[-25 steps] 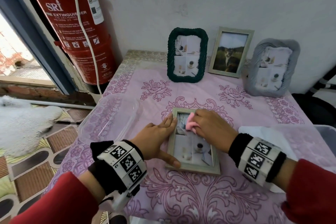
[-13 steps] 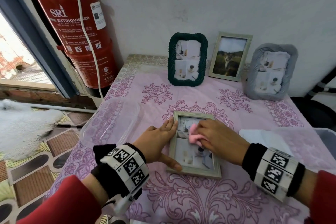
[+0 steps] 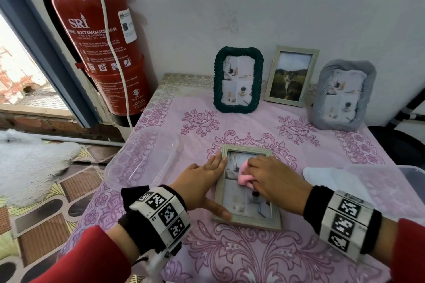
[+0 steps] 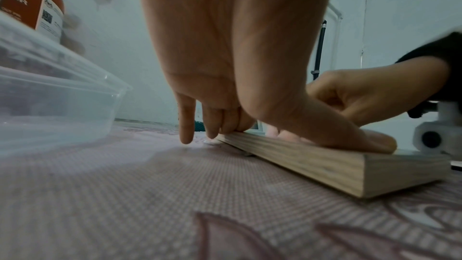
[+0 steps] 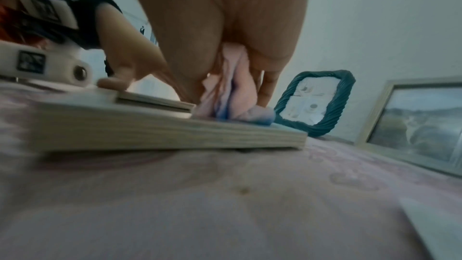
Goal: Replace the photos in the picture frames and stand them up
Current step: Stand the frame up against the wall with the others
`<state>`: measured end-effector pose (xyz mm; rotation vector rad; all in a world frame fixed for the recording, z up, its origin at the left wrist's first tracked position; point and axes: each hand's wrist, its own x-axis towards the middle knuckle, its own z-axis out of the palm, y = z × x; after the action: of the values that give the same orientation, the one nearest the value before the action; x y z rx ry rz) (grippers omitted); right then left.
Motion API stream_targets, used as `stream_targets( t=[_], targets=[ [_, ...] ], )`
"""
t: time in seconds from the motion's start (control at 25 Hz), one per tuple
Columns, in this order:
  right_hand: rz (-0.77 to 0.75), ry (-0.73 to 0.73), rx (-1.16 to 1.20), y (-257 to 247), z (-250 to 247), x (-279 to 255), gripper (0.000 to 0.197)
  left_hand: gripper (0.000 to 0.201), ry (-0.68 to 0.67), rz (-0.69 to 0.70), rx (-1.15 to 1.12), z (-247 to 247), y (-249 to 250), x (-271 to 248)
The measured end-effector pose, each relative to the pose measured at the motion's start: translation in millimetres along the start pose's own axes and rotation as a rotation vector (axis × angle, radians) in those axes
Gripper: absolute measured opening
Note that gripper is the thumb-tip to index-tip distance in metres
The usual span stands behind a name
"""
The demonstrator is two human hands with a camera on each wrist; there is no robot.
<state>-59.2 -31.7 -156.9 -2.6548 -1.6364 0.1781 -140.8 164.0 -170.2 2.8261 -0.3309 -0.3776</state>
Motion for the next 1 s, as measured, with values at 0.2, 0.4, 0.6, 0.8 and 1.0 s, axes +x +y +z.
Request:
stream_targets(
  t=[0.2, 0.4, 0.6, 0.8, 1.0],
  targets=[
    [0.106, 0.005, -0.041, 7.7, -7.5, 31.6, 0.021, 0.123, -0.017, 0.003, 0.012, -3.0, 2.4, 2.9],
    [0.072, -0.027, 0.018, -10.6, -3.6, 39.2, 0.024, 0.127, -0.010, -0.031, 0.062, -4.2, 6.7, 4.8],
    [-0.126, 0.019, 0.229, -18.8, 1.7, -12.1, 0.018, 0.127, -0.022, -0.048, 0.071, -4.6, 6.6, 2.7],
    [-0.098, -0.015, 0.147, 6.0, -0.4, -31.2, 0.023, 0.126, -0.032, -0.036, 0.029, -4.8, 5.9, 0.7],
    [0.007, 0.045, 0.150, 30.9, -4.5, 5.1, 0.018, 0.125, -0.035, -0.026, 0.026, -4.6, 5.2, 1.9]
  ],
)
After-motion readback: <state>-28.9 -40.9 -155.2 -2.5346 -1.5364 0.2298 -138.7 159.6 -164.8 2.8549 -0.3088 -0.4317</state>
